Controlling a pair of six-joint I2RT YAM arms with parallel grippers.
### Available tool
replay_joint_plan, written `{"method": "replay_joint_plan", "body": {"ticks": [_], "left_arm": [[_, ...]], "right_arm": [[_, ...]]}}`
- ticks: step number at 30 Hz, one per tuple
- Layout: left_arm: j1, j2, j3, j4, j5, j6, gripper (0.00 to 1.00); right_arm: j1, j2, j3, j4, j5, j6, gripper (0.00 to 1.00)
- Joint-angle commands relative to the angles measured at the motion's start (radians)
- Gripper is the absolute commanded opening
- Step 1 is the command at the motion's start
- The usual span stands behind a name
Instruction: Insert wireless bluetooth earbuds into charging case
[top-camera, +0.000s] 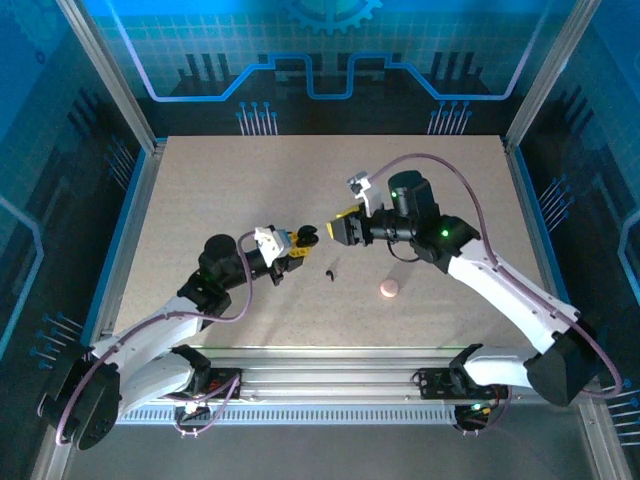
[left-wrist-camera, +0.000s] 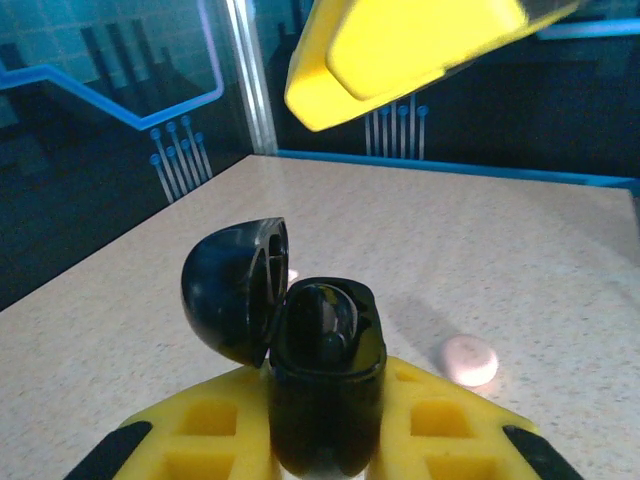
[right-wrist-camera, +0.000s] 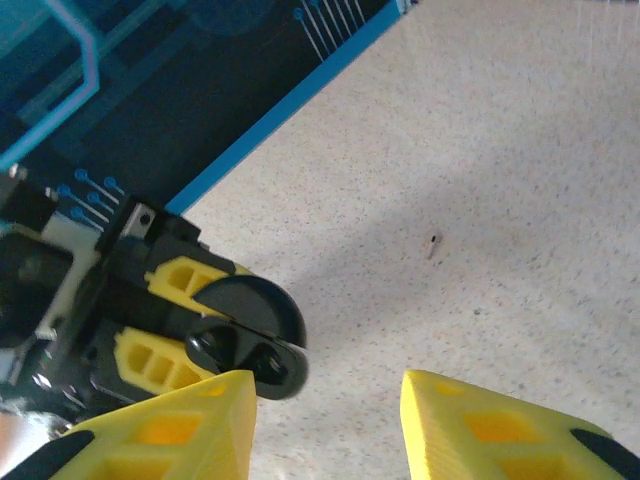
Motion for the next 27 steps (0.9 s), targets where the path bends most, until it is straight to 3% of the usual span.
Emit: {"method": "replay_joint_plan", "body": {"ticks": [1,6,11,16,21,27], "left_arm": [[-0.008,-0.022,-0.022,0.089,0.109,-0.064,0.09],[-0.006,-0.051,-0.028,0.113,0.137,-0.128,0.08],[0.0,-0.108,-0.046,0.101,0.125,-0.203,0.08],[0.021,-0.157,-0.107,0.146,0.112,-0.336,0.08],[0.049,-0.198,-0.205,0.265,0.108,-0.471,0.08],[0.052,-0.265,-0.282,0.261,0.121,-0.432,0.07]], "right_arm": [[-0.024,-0.053,-0.065,0.091,-0.073,-0.198,0.44],[-0.055,-0.074,-0.13,0.079,-0.129,-0.364,0.47],[-0.055,-0.012,-0.087,-0.063,-0.049,-0.428,0.48],[-0.054,0.137,0.012,-0.228,-0.008,-0.36,0.47],[-0.027,0.219,0.024,-0.264,0.046,-0.316,0.46],[-0.01,0.346,0.078,-0.349,0.136,-0.184,0.43]]}}
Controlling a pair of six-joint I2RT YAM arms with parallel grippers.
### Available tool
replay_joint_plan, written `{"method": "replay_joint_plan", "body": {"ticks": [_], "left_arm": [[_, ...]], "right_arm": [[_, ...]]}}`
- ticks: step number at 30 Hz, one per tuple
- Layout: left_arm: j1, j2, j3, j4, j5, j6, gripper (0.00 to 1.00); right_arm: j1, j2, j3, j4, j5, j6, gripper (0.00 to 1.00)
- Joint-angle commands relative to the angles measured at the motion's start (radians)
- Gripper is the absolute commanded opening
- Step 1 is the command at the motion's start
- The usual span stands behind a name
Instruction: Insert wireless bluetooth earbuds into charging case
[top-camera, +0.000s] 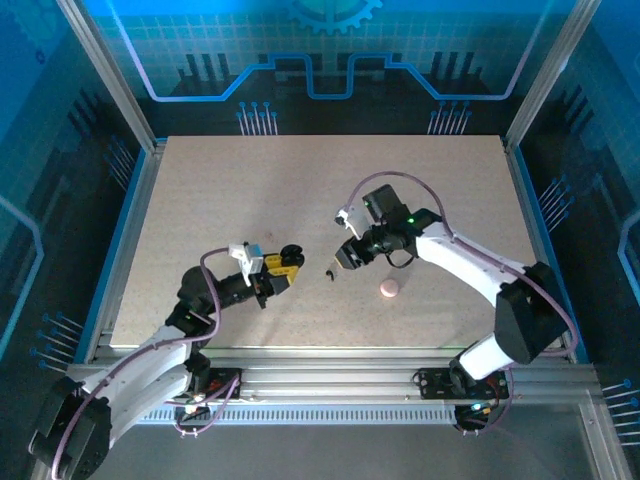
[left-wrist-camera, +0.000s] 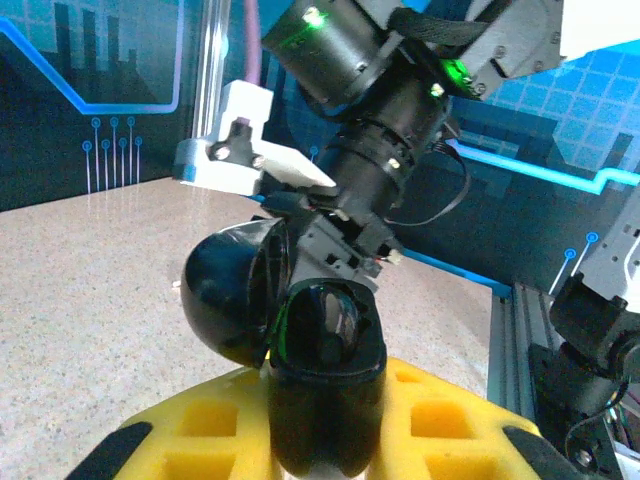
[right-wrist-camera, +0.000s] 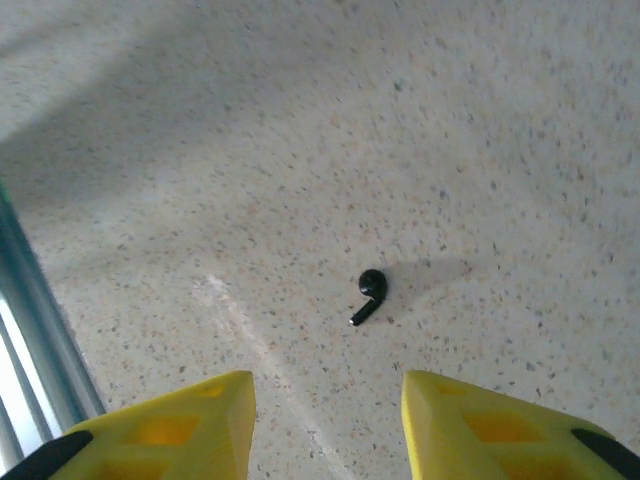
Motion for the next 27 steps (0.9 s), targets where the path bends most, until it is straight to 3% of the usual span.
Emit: {"method": "replay_joint_plan", "body": {"ticks": [1,7,18,27], "left_arm": [[0.009,-0.038,-0.036,0.058,0.028,0.003,0.07],[0.009,-0.072,-0.049,-0.038,0.007,0.104,0.06],[0.009,-0.203,-0.088,-0.218,-0.281,0.187,0.06],[0.009,-0.311,-0.083,-0.359,-0.347,0.214,0.06]], "right_arm": [[0.016,0.063,0.065,-0.1,0.062,0.096,0.42],[0.036,0.174,0.149,-0.154,0.031,0.135,0.42],[0.08,0.344,0.286,-0.227,0.07,0.176,0.42],[0.105,0.45,0.351,-0.266,0.119,0.191,0.41]]}}
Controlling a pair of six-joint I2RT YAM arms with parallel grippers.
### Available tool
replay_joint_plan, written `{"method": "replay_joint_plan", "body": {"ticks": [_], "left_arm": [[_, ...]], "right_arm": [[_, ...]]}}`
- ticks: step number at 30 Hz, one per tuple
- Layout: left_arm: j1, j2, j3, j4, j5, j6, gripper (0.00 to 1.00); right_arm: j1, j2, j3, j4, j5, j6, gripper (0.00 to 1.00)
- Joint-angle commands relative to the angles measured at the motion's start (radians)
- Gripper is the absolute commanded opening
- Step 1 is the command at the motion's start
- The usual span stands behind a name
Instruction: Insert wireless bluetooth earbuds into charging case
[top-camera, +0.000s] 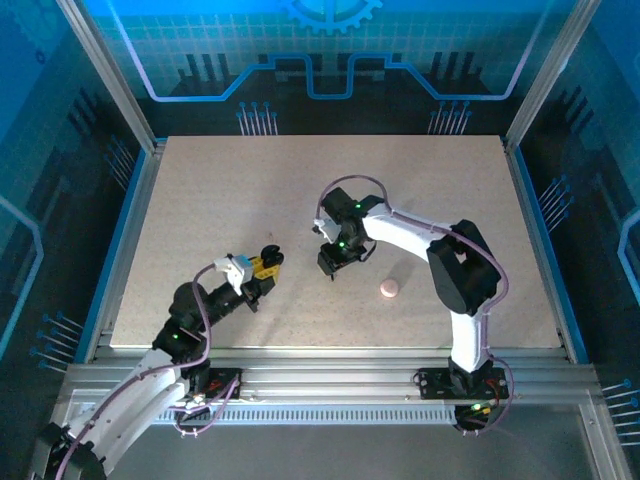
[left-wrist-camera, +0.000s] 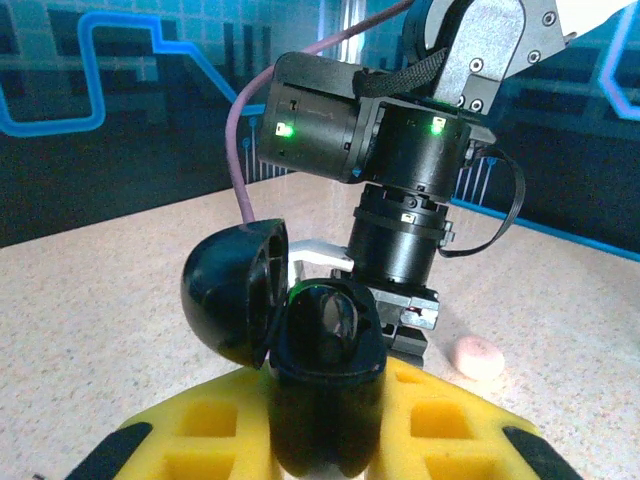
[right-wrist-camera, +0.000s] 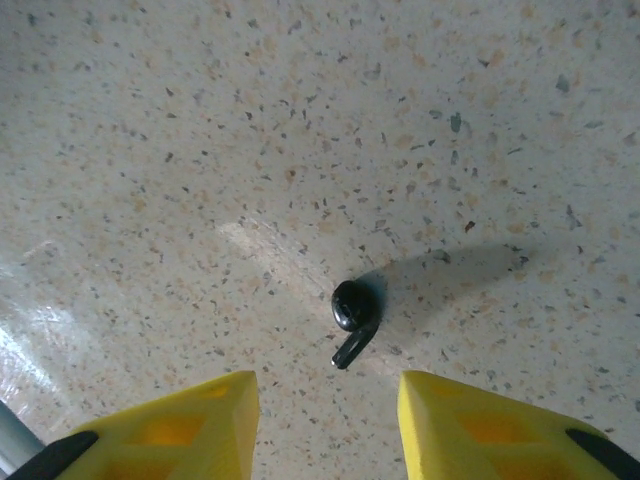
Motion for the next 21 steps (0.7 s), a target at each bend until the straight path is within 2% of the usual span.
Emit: {"method": "replay_joint_plan", "body": {"ticks": [1,15,21], "left_arm": [[0.006,-0.009,-0.012,-0.053,-0.046,0.026,0.06],[0.007,0.014,0.0,-0.052,-0.063,0.043,0.07],[0.007,0.02,0.004,-0.05,-0.06,0.046,0.07]], "right_arm": [[0.013,0.037,0.041,-0.035,0.012,0.03,0.41],[0.028,0.113,0.07,-0.029,0.015,0.051,0.38],[0.037,0.126,0.068,-0.035,0.055,0.048,0.35]]}}
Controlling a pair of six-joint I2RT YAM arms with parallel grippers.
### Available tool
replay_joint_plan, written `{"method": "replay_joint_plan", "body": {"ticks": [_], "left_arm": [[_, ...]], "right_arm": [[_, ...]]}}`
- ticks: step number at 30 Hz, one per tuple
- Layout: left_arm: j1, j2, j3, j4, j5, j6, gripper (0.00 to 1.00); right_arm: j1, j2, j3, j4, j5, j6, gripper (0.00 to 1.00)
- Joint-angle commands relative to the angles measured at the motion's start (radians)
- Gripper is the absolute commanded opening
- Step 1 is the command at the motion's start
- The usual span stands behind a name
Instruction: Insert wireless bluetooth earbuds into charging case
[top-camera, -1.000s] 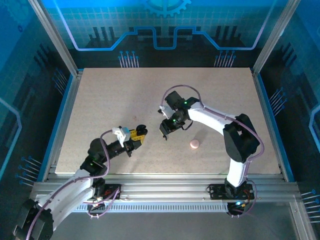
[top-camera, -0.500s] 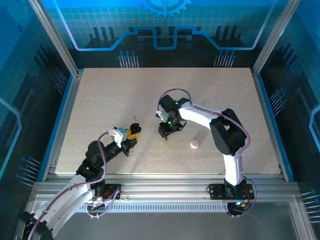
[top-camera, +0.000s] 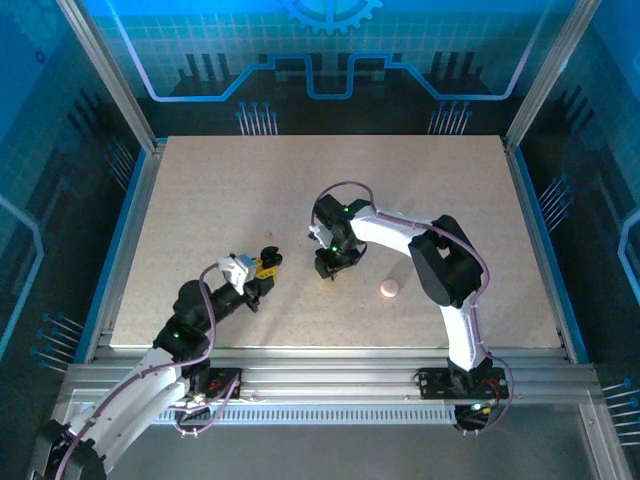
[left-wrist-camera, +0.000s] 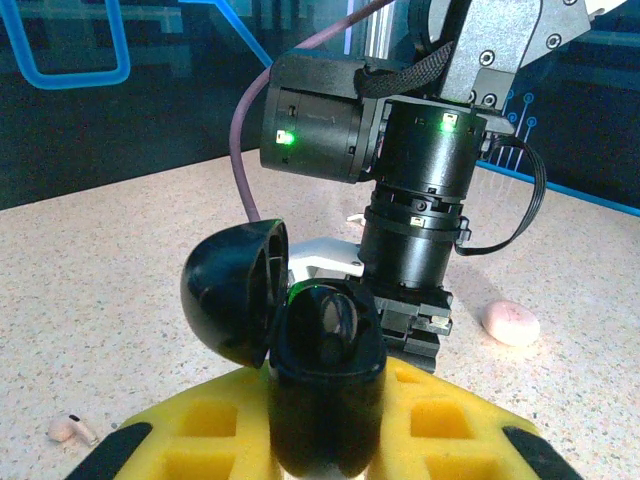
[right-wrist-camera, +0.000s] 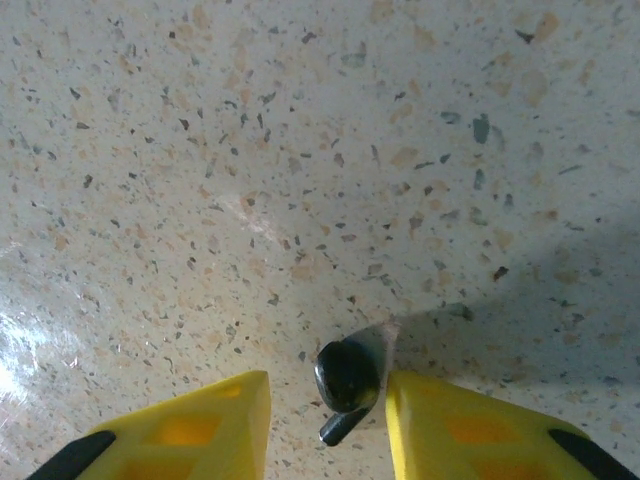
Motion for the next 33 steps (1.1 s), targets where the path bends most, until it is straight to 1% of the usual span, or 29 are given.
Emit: {"method": "replay_joint_plan", "body": {"ticks": [1,8,12,16,21,26,33], "left_arm": [[0.007,0.002,0.005,0.006,-0.012,0.019,0.07],[0.008,0.038,0.017,0.011,-0.008,0.025,0.07],[0.007,0.119,0.046,0.04,-0.051,0.021,0.08],[0.007,0.21,0.077,0.079,-0.063,0.037,0.07],[0.007,0.273,0.089,0.122,-0.053,0.051,0.07],[0.006,0.286,0.097,0.12,-0.05,0.049,0.07],[0.006,0.325,0.098,0.16,-0.009,0.037,0.07]], "right_arm": [[0.015,0.025,0.025,-0.032,0.029,0.006,0.35],[0.03,0.038,0.01,-0.016,0.102,0.008,0.3],[0.032,0.027,-0.003,0.005,0.122,0.012,0.26],[0.028,-0.012,-0.033,0.042,0.125,0.022,0.23],[-0.003,-0.089,-0.104,0.133,0.089,0.059,0.2],[-0.044,-0.173,-0.186,0.244,0.022,0.093,0.2],[-0.072,-0.269,-0.272,0.377,-0.044,0.108,0.19]]}}
